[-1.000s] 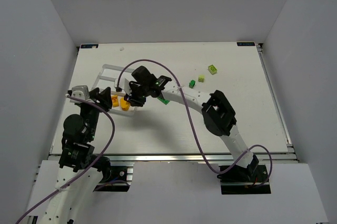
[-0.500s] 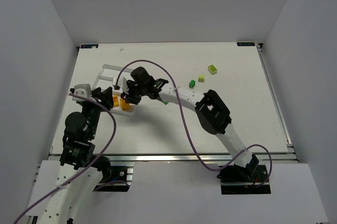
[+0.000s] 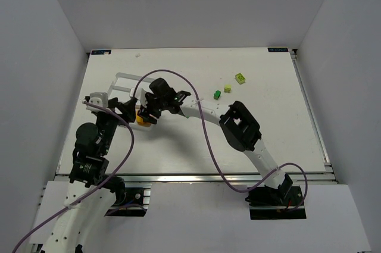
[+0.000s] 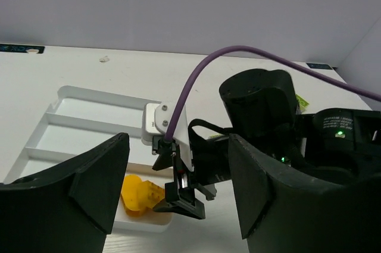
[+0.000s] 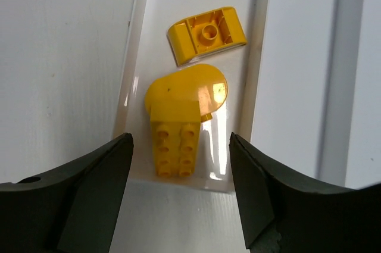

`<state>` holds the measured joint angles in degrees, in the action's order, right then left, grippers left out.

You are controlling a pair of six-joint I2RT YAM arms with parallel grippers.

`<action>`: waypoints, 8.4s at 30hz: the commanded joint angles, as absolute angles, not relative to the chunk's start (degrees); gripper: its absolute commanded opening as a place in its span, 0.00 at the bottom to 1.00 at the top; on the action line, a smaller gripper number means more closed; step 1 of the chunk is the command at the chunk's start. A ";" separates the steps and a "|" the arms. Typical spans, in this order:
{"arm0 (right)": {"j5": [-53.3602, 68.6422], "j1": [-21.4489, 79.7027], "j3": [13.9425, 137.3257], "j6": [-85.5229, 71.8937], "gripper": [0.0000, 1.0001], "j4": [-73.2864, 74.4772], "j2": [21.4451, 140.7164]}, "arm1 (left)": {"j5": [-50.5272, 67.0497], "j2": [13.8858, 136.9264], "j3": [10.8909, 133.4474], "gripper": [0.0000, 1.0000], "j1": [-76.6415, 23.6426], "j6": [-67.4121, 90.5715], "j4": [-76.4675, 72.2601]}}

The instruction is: Sort the legos into containers by color

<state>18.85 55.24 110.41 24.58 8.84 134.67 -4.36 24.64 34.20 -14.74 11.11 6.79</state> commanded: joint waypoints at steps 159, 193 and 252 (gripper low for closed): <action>22.59 13.97 50.89 31.89 0.89 28.20 77.15 | 38.51 65.66 43.77 0.74 -6.68 20.13 2.28; 10.29 24.52 52.82 14.50 0.38 27.33 90.18 | 26.72 50.98 44.12 0.75 -6.68 17.75 6.59; 18.63 48.08 124.10 14.24 0.65 1.49 141.60 | 10.02 31.02 36.39 0.79 -6.15 15.64 0.44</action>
